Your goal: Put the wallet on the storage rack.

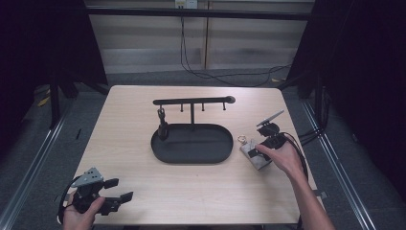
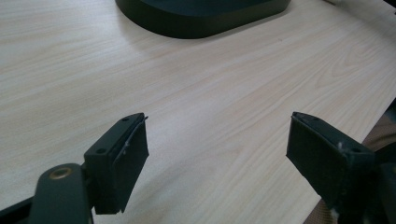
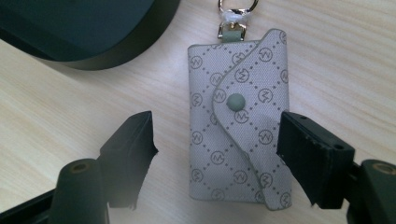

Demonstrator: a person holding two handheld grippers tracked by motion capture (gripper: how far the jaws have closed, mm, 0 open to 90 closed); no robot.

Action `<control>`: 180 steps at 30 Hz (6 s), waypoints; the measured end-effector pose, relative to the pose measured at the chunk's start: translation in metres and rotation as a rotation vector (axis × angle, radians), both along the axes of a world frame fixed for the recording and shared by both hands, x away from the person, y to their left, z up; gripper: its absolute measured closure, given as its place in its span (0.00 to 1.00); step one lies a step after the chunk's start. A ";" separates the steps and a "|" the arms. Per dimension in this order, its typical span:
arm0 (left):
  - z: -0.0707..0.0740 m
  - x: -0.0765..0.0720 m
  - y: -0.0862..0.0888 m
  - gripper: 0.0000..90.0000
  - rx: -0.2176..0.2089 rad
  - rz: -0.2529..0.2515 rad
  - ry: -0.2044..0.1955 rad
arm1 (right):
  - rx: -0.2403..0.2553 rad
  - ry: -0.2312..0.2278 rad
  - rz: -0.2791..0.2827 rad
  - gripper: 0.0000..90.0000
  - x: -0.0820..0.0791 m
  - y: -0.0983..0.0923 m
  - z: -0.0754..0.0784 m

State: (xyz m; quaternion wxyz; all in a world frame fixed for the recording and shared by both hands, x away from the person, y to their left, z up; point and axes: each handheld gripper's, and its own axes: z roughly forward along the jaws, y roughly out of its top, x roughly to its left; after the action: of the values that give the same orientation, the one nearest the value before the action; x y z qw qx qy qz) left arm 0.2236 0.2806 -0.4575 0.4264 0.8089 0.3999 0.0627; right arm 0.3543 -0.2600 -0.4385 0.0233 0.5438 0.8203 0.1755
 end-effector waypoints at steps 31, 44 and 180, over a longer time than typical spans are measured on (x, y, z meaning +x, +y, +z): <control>-0.001 0.001 -0.001 0.23 0.002 -0.013 0.010 | -0.106 0.073 -0.007 0.28 0.022 0.007 -0.031; -0.004 0.002 -0.004 0.23 0.005 -0.035 0.017 | -0.140 0.089 0.002 0.29 0.022 0.011 -0.036; -0.001 0.001 0.001 0.21 -0.026 -0.046 0.011 | 0.276 -0.001 -0.156 0.37 0.051 0.095 0.005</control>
State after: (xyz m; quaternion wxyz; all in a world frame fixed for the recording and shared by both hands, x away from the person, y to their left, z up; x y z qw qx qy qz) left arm 0.2242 0.2817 -0.4586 0.4361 0.8126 0.3841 0.0431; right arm 0.4050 -0.1654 -0.4333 -0.0376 0.6041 0.7435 0.2844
